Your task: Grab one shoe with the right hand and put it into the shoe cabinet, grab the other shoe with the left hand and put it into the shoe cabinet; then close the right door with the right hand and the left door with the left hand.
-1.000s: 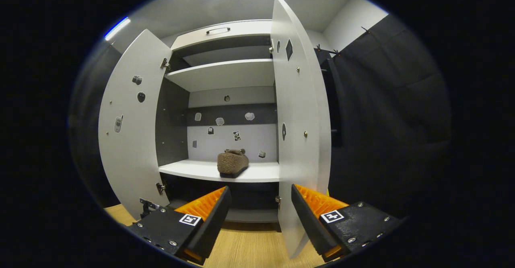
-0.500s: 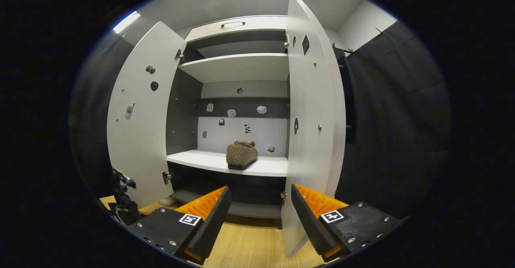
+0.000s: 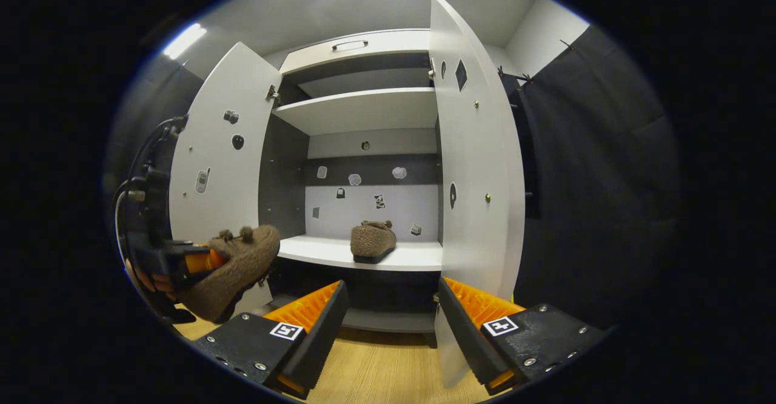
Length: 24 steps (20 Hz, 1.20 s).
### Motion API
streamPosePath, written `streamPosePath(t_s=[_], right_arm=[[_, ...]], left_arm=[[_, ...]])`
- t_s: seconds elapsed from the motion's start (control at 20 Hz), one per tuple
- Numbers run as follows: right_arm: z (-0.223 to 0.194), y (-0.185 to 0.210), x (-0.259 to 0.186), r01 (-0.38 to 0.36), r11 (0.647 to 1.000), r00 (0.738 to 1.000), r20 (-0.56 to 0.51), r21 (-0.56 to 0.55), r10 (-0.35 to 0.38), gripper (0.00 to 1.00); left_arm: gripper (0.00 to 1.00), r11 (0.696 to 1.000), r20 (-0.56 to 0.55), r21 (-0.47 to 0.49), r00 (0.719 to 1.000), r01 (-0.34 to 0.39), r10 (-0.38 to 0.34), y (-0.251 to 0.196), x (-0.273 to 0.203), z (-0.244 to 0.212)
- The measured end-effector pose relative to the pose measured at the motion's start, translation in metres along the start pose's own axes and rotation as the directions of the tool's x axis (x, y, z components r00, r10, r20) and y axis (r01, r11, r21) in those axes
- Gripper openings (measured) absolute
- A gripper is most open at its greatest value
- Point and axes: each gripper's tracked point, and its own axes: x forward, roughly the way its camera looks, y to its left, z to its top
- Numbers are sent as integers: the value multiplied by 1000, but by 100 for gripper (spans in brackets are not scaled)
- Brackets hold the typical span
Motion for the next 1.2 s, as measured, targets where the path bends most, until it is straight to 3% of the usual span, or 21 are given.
streamPosePath(t_s=[0.3, 0.65, 1.0, 1.1, 1.2], right_arm=[[7, 2, -16, 13, 999, 1000, 12, 36, -14, 92], [6, -4, -17, 36, 999, 999, 29, 20, -36, 92], [5, -21, -11, 79, 996, 996, 31, 33, -80, 92], [3, -24, -9, 86, 996, 996, 26, 39, -87, 92], [0, -25, -8, 86, 995, 996, 18, 45, -87, 92]], left_arm=[[18, 999, -36, -39, 999, 16, -18, -12, 122, 48], [20, 999, -193, 40, 981, -19, 26, -21, 257, 22], [21, 996, -390, 75, 918, -52, 77, -12, 301, -46], [22, 997, -370, 59, 927, -42, 61, -16, 306, -41], [29, 997, -382, 72, 922, -40, 64, -12, 301, -44]])
